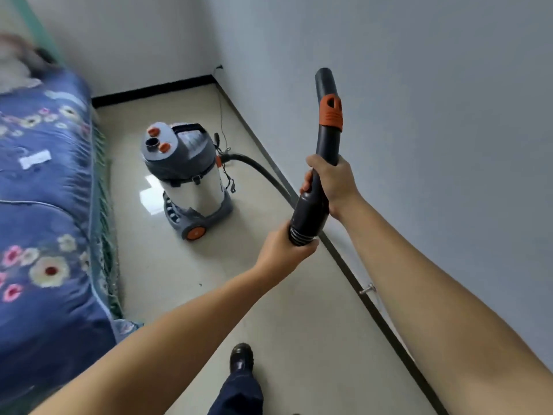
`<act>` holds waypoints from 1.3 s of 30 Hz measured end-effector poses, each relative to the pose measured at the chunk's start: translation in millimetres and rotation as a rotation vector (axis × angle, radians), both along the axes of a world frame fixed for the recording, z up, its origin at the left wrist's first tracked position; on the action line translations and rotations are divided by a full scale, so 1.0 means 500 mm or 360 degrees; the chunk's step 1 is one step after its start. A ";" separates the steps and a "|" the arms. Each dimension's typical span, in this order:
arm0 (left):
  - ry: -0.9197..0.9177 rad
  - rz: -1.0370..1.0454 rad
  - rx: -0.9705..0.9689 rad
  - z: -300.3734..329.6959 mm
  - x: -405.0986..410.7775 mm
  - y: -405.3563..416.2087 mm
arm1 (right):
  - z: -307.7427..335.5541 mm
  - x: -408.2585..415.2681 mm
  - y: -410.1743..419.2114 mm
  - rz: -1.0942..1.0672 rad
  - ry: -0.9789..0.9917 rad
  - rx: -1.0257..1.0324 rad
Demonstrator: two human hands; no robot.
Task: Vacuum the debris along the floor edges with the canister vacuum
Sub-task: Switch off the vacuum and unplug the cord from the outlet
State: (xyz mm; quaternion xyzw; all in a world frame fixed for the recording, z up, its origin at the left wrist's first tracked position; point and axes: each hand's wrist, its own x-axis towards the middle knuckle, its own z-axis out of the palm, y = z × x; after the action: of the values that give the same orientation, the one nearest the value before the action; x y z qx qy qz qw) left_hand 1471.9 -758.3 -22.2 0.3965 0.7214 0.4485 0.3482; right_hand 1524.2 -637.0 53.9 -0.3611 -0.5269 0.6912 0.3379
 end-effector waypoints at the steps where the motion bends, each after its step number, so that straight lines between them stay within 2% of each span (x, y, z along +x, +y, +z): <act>1: 0.0000 0.0072 0.0068 0.022 -0.023 -0.014 | 0.025 -0.033 -0.016 0.0057 0.0028 0.0055; 5: 0.0014 0.0337 0.0222 0.074 -0.112 -0.061 | 0.088 -0.152 -0.082 0.0272 0.0086 0.0314; 8: -0.0089 0.0473 0.0305 0.092 -0.185 -0.079 | 0.123 -0.246 -0.113 0.0394 0.0065 0.0531; 12: -0.0199 0.0581 0.0391 0.114 -0.311 -0.080 | 0.162 -0.384 -0.138 0.0418 0.0081 0.0617; 21: -0.0328 0.0541 0.0391 0.109 -0.622 -0.051 | 0.170 -0.690 -0.131 0.0302 -0.0007 0.0772; 26: -0.0450 0.0454 0.0380 0.093 -0.735 0.007 | 0.149 -0.813 -0.065 0.0371 -0.0128 0.0835; 29: -0.0516 0.0380 0.0264 0.073 -0.794 0.066 | 0.126 -0.879 -0.001 0.0463 -0.0189 0.0852; 33: -0.0565 0.0104 0.0102 0.055 -0.895 0.157 | 0.087 -0.975 0.112 0.0671 -0.0230 0.0766; 39: -0.0864 -0.0169 -0.0114 0.024 -1.074 0.251 | 0.027 -1.147 0.259 0.0860 -0.0175 0.0163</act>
State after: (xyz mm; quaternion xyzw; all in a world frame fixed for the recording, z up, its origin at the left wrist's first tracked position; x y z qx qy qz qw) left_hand 935.0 -632.8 -9.9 0.2865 0.5953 0.4936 0.5656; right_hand 950.7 -507.3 67.4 -0.2270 -0.6559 0.7080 0.1300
